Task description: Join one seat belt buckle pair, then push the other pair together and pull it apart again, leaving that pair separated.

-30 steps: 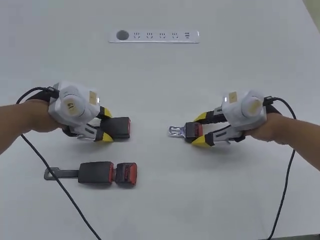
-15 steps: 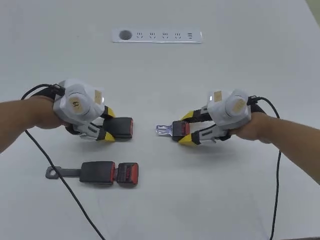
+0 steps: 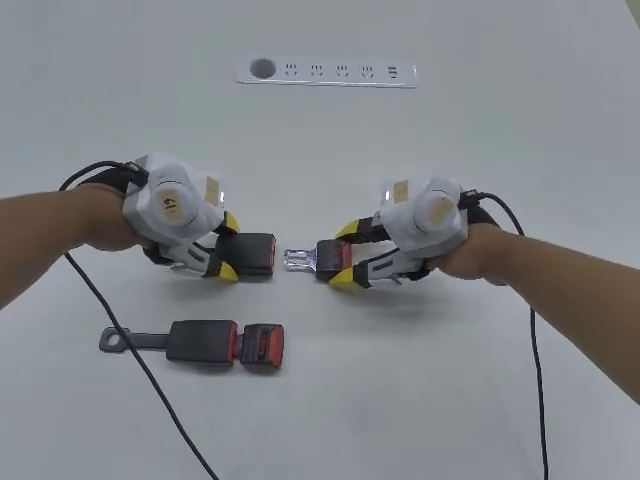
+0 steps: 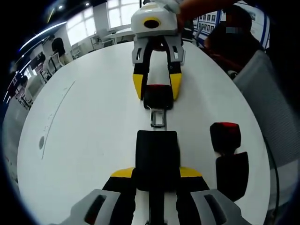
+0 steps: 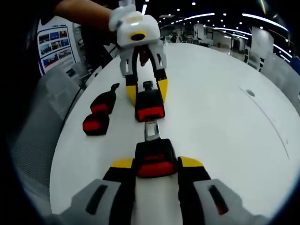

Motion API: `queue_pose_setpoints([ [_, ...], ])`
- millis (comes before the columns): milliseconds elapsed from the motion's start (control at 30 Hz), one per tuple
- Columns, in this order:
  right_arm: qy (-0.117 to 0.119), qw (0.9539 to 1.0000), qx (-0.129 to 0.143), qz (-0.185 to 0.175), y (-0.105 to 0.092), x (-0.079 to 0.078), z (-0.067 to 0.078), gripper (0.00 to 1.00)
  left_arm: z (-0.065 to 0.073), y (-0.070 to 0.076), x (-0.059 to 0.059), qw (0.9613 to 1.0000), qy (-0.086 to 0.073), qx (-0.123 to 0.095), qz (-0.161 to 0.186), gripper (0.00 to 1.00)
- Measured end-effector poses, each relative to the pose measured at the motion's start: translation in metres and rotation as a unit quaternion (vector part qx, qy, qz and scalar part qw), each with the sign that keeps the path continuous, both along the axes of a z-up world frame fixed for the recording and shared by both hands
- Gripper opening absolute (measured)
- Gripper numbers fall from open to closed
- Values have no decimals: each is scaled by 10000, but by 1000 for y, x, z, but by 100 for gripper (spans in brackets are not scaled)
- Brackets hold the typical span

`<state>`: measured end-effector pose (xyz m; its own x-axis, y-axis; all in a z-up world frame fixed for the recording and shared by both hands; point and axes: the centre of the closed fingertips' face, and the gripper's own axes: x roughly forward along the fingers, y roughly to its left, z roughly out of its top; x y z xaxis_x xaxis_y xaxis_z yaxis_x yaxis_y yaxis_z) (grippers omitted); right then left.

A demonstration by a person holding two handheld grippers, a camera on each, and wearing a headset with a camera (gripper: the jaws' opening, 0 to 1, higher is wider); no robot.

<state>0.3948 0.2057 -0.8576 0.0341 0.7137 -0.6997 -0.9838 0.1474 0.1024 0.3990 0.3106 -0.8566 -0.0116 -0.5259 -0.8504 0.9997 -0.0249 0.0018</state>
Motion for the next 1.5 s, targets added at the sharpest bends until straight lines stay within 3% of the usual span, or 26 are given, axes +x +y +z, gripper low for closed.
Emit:
queue_pose_setpoints([
  [367,64,9998,168,-51,23,4,0,35,0,-1,0,10000,-7,-22,37,34],
  [400,-55,9999,99,32,24,6,-2,35,0,-1,0,10000,-18,-5,16,34],
  [467,28,9999,128,-46,25,5,-2,35,0,-2,-1,10000,-21,4,8,34],
  [867,27,9999,97,-62,34,4,-3,34,0,-1,-2,9999,-30,123,-82,34],
  [967,31,9998,176,-79,46,4,-3,34,-1,-2,-2,9996,-29,211,-189,33],
  [1500,-26,9998,-81,-176,51,4,-2,34,-1,-2,-1,9992,-40,306,-240,33],
])
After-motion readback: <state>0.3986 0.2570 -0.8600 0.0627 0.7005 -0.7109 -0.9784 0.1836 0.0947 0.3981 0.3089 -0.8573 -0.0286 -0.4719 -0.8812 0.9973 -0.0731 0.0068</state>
